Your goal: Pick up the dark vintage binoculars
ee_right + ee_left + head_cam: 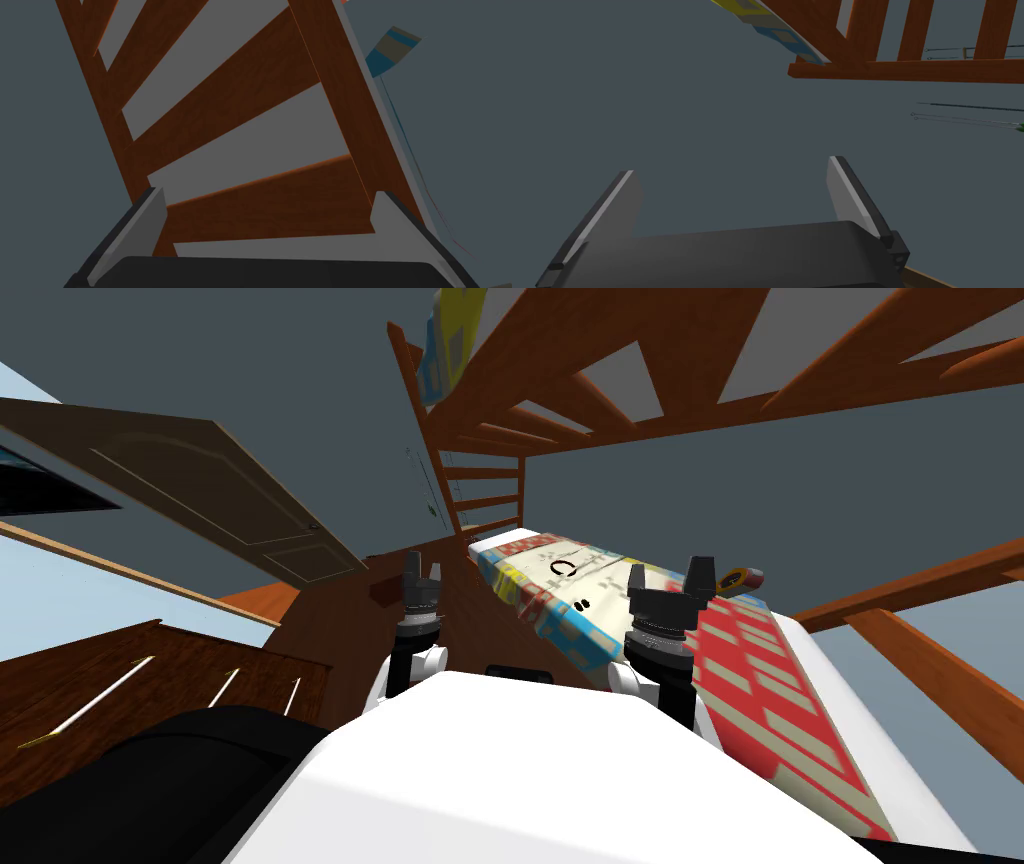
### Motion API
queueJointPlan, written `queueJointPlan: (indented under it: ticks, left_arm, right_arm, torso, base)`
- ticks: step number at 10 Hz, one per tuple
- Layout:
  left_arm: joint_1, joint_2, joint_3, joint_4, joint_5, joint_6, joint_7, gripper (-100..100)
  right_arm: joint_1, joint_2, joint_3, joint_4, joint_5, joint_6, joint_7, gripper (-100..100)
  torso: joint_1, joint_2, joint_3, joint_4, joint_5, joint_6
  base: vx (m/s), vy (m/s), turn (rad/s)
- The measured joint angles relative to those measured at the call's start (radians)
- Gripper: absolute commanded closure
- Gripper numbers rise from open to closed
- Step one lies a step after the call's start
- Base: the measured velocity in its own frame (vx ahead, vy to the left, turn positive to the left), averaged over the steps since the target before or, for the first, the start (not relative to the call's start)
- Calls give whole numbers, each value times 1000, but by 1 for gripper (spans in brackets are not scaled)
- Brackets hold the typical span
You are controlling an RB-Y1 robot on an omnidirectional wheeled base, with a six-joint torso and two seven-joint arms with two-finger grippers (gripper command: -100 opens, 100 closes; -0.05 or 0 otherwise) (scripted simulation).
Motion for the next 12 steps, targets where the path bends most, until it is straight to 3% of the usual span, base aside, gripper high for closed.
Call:
queueJointPlan:
  ticks: [5,6,8,12]
  left_arm:
    - [0,0,0,0,0,0,0,0]
    - [0,0,0,0,0,0,0,0]
    - [0,0,0,0,0,0,0,0]
    - [0,0,0,0,0,0,0,0]
  right_arm:
    - [-43,-135,64,56,33,-42,2,-100]
    - [-58,-170,68,90,35,-63,-2,-100]
    - [-85,-225,115,149,64,-102,8,-100]
    - [-117,-329,162,211,96,-132,14,-100]
  torso:
    - [3,-9,-5,-2,1,0]
    - [3,-8,-5,-2,1,0]
    - [4,-9,-5,-2,1,0]
    - [2,-6,-4,-2,1,0]
  base:
    - [106,32,112]
    - [108,62,139]
    - [102,46,108]
    - [86,29,110]
